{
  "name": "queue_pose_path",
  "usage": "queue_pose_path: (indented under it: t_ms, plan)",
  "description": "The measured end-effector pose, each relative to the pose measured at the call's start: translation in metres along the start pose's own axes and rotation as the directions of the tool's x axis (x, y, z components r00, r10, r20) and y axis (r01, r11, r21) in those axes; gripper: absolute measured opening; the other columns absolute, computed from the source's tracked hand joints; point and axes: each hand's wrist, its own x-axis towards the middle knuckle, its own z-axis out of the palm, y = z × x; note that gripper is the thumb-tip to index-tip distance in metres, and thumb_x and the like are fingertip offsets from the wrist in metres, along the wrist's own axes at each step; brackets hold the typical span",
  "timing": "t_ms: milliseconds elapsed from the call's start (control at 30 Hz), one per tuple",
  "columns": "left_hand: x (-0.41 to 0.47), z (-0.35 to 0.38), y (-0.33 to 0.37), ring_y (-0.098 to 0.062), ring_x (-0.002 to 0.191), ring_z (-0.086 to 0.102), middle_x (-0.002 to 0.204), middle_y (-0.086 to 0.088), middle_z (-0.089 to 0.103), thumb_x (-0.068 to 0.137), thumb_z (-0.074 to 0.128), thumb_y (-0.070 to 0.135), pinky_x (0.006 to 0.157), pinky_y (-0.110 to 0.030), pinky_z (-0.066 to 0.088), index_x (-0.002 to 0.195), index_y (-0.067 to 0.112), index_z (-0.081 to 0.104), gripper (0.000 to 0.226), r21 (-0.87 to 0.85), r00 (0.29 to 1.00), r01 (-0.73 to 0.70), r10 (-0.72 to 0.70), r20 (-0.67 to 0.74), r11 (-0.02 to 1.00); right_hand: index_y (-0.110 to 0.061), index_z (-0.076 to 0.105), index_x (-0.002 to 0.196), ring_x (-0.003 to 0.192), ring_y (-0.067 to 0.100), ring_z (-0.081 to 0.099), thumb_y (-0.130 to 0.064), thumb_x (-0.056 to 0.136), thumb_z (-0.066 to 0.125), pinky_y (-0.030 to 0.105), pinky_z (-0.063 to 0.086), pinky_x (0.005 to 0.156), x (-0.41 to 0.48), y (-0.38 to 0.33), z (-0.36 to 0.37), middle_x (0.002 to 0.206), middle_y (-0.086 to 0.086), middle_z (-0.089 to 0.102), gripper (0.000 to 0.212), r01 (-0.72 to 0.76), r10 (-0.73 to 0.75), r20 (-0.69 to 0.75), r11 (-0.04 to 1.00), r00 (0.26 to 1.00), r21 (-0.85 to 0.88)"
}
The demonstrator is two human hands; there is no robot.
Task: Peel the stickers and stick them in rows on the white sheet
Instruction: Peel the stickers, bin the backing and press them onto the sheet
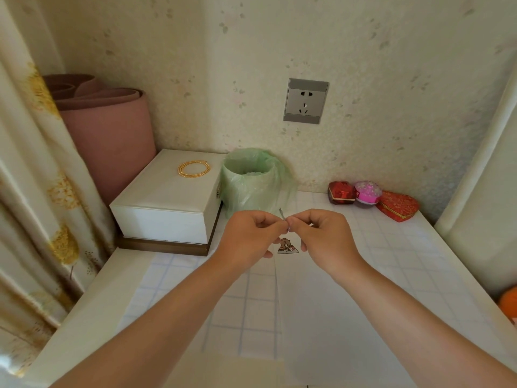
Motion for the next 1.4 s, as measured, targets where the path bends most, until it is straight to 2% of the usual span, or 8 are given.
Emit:
queue_pose_path:
  t_ms: [233, 333, 567, 767, 1033, 1200, 1300, 1400]
  plan:
    - [0.002, -0.022, 0.002, -0.017, 0.068, 0.07, 0.076, 0.0, 0.073, 0.086, 0.069, 0.025, 0.053, -0.032, 0.059, 0.079, 0.019, 0.073, 0.01, 0.116, 0.998, 0.012, -0.004, -0.067, 0.993, -0.018, 0.075, 0.074, 0.043, 0.0, 0.052, -0.018, 0.092, 0.068, 0.008, 0.036, 0.045, 0.0, -0.007, 0.017, 0.049, -0.02, 0.059, 0.02, -0.004, 0.004, -0.021, 1.0, 1.0, 0.02]
    - [0.007, -0.039, 0.002, -0.013, 0.069, 0.065, 0.072, 0.007, 0.069, 0.083, 0.067, 0.025, 0.067, -0.034, 0.059, 0.076, 0.024, 0.069, 0.008, 0.322, 0.984, -0.09, 0.134, -0.118, 0.942, -0.021, 0.074, 0.074, 0.041, 0.003, 0.05, -0.018, 0.092, 0.068, 0.011, 0.037, 0.044, 0.003, -0.011, 0.025, 0.051, -0.018, 0.061, 0.019, 0.002, 0.0, -0.051, 0.999, 0.999, 0.037]
    - [0.02, -0.08, 0.007, -0.013, 0.071, 0.058, 0.077, 0.007, 0.064, 0.089, 0.059, 0.023, 0.061, -0.029, 0.05, 0.084, 0.02, 0.063, 0.007, 0.549, 0.94, -0.148, 0.29, -0.18, 0.823, -0.021, 0.07, 0.071, 0.048, 0.009, 0.051, -0.018, 0.093, 0.066, 0.019, 0.043, 0.05, 0.029, -0.031, 0.041, 0.063, -0.009, 0.064, 0.023, 0.023, -0.019, -0.122, 0.999, 0.992, 0.035]
    - [0.03, -0.102, 0.009, -0.019, 0.076, 0.059, 0.083, -0.001, 0.065, 0.099, 0.05, 0.022, 0.069, -0.033, 0.051, 0.094, 0.014, 0.062, 0.016, 0.521, 0.915, -0.128, 0.303, -0.266, 0.844, -0.022, 0.071, 0.069, 0.059, 0.02, 0.06, -0.017, 0.09, 0.065, 0.04, 0.054, 0.069, 0.082, -0.051, 0.051, 0.072, 0.0, 0.071, 0.022, 0.09, -0.11, -0.188, 0.99, 0.976, -0.113]
    - [0.034, -0.1, 0.005, -0.017, 0.075, 0.058, 0.084, 0.0, 0.065, 0.1, 0.049, 0.023, 0.067, -0.029, 0.049, 0.093, 0.015, 0.063, 0.017, 0.434, 0.947, -0.122, 0.235, -0.219, 0.893, -0.026, 0.079, 0.092, 0.082, 0.013, 0.068, -0.028, 0.089, 0.07, 0.035, 0.058, 0.076, 0.134, -0.056, 0.067, 0.092, -0.007, 0.076, 0.009, 0.078, -0.118, -0.07, 0.903, 0.991, -0.422]
    - [0.035, -0.094, 0.007, -0.021, 0.07, 0.06, 0.082, -0.002, 0.067, 0.098, 0.05, 0.022, 0.073, -0.041, 0.055, 0.08, 0.022, 0.058, 0.019, 0.273, 0.97, -0.125, 0.176, -0.168, 0.954, -0.022, 0.077, 0.103, 0.071, 0.001, 0.063, -0.018, 0.089, 0.072, 0.029, 0.055, 0.073, 0.129, -0.056, 0.061, 0.097, -0.004, 0.073, 0.015, 0.131, -0.134, 0.007, 0.957, 0.991, -0.259]
    - [0.033, -0.085, 0.01, -0.018, 0.061, 0.058, 0.08, -0.002, 0.067, 0.099, 0.05, 0.021, 0.062, -0.033, 0.052, 0.078, 0.023, 0.055, 0.022, 0.243, 0.986, -0.117, 0.143, -0.09, 0.963, -0.024, 0.073, 0.105, 0.048, 0.0, 0.056, -0.009, 0.092, 0.068, 0.018, 0.047, 0.055, 0.099, -0.053, 0.049, 0.094, -0.004, 0.07, 0.021, 0.154, -0.148, 0.061, 0.983, 0.987, -0.105]
    - [0.03, -0.072, 0.013, -0.013, 0.051, 0.057, 0.074, 0.002, 0.066, 0.1, 0.05, 0.02, 0.048, -0.022, 0.042, 0.083, 0.021, 0.058, 0.019, 0.199, 0.997, -0.065, 0.069, -0.015, 0.978, -0.022, 0.07, 0.115, 0.047, 0.015, 0.055, -0.004, 0.094, 0.064, 0.016, 0.041, 0.048, 0.064, -0.042, 0.033, 0.097, 0.001, 0.074, 0.028, 0.135, -0.138, 0.085, 0.99, 0.987, 0.039]
